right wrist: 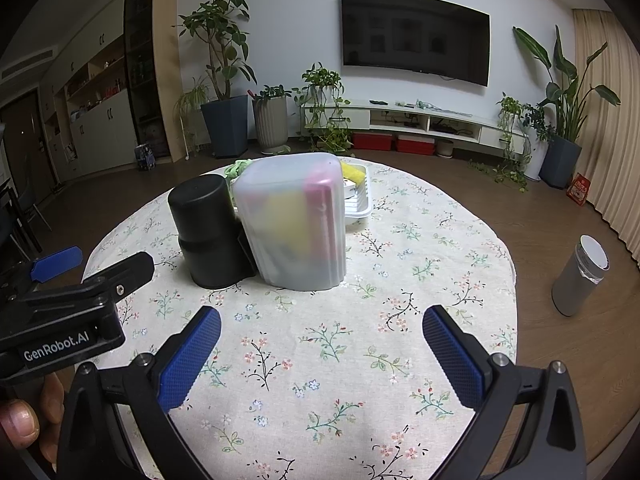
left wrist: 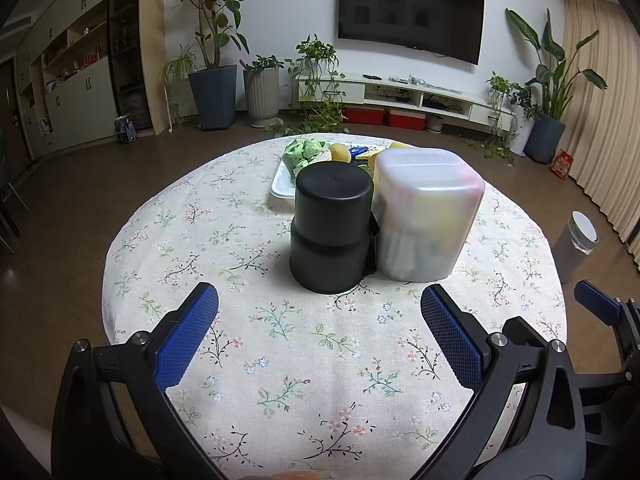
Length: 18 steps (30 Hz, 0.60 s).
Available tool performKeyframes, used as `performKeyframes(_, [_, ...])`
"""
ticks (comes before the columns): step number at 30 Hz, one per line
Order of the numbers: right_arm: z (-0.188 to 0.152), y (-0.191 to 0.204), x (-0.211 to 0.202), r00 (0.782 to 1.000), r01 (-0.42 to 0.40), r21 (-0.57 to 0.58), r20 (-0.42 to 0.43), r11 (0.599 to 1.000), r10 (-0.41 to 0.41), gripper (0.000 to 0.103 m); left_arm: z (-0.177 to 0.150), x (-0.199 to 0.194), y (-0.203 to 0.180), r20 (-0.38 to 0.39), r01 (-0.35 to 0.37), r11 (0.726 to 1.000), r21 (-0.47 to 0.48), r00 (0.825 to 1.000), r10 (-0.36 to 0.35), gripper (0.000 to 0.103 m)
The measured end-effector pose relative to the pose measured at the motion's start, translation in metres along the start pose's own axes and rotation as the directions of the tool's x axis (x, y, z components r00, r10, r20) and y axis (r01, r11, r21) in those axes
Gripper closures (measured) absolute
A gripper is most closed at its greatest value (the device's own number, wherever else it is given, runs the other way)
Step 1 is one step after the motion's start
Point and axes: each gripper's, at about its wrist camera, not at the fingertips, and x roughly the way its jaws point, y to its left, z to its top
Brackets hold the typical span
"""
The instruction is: Organize soft objects
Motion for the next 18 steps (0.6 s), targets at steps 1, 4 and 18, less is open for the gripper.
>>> performKeyframes(1, [-0.0007, -0.0006, 0.0000, 1.000, -0.001, 0.000, 0.000, 1.000, 0.001, 0.000, -0.0001, -0.0002, 0.0000, 0.000, 0.000, 1.000, -0.001, 1.000, 0.000, 0.000])
performKeyframes(4, [0.0002, 0.0002, 0.0000, 1.000, -0.001, 0.000, -0.001, 1.000, 0.001, 0.000, -0.0005, 0.0001, -0.0003, 0.001, -0.002, 1.000, 0.001, 1.000, 0.002, 0.000])
performKeyframes(18, [-0.0047, -0.0008, 0.0006, 1.000, -0.005, -0.002, -0.009, 1.000, 0.004, 0.000, -0.0024, 0.0027, -0.0009, -0.003, -0.008, 1.000, 0.001, 1.000, 0.008, 0.000])
